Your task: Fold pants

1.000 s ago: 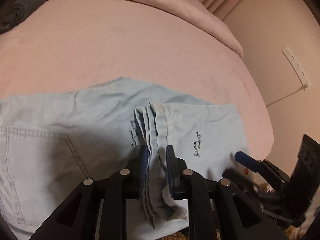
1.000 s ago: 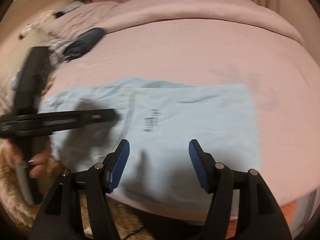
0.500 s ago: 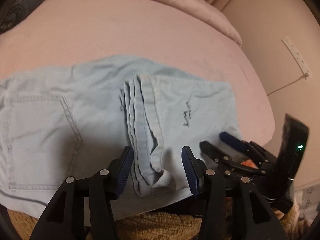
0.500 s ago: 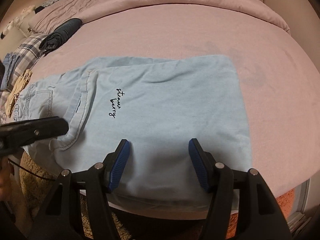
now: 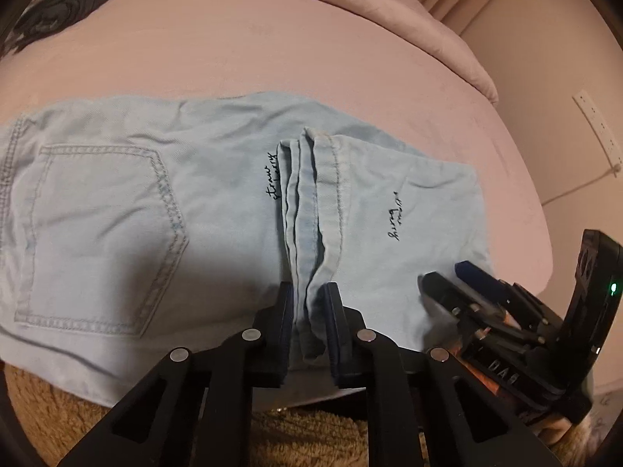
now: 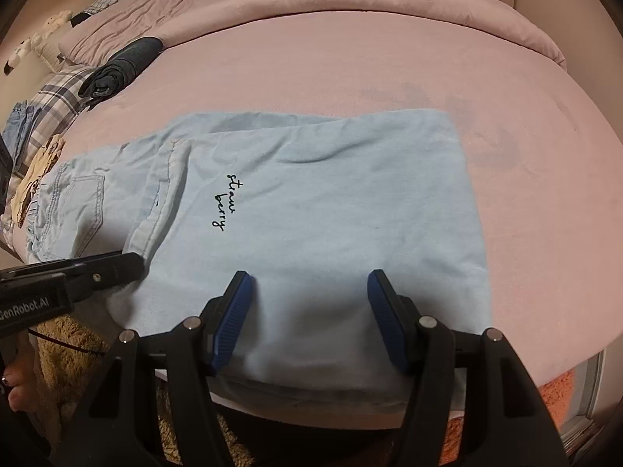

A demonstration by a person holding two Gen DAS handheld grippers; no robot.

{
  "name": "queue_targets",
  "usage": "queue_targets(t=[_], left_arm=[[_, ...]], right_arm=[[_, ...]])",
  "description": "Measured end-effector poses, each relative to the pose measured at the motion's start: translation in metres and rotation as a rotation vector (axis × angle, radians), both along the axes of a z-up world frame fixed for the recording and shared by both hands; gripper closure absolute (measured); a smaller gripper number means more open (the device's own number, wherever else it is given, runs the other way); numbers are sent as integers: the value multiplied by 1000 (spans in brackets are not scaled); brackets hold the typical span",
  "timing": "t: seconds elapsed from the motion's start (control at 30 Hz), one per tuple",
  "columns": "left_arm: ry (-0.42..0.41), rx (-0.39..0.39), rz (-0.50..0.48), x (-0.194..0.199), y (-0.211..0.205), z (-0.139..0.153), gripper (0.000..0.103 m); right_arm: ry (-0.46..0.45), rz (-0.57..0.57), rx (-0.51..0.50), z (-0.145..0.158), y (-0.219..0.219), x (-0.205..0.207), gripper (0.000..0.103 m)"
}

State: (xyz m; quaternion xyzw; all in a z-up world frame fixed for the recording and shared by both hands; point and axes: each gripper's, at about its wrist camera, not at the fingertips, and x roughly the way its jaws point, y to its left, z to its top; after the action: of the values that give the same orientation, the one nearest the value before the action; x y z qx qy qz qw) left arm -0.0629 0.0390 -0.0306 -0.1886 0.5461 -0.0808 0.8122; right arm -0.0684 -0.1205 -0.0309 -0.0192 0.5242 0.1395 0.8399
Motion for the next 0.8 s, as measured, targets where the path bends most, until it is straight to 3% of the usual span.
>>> queue_targets(t=[0.2, 0.37, 0.4, 0.5, 0.53, 0.67, 0.7, 0.77, 0.8], left_arm=[[12, -40, -2, -5, 9, 4, 88], [6, -57, 3, 1, 11, 7, 87], [7, -51, 5, 3, 11, 7, 82], [20, -41, 8, 10, 8, 2, 66], [27, -55, -1, 14, 5, -2, 66], [45, -93, 14, 22, 3, -20, 66], [46, -94, 19, 22, 4, -19, 71], [45, -80, 16, 20, 5, -15, 79], [46, -76, 11, 19, 3, -14, 80]], right_arm=[[-65, -81, 7, 33, -33, -9, 41], [-33, -212, 24, 36, -82, -10, 42], [-21, -229, 40, 34, -88, -10, 43], [52, -282, 153, 22, -111, -12, 58], [65, -279, 180, 20, -113, -13, 62], [140, -275, 296, -3, -110, -10, 64], [150, -282, 303, -7, -109, -8, 67], [140, -276, 287, -3, -106, -7, 74], [126, -269, 290, 2, -105, -8, 86]])
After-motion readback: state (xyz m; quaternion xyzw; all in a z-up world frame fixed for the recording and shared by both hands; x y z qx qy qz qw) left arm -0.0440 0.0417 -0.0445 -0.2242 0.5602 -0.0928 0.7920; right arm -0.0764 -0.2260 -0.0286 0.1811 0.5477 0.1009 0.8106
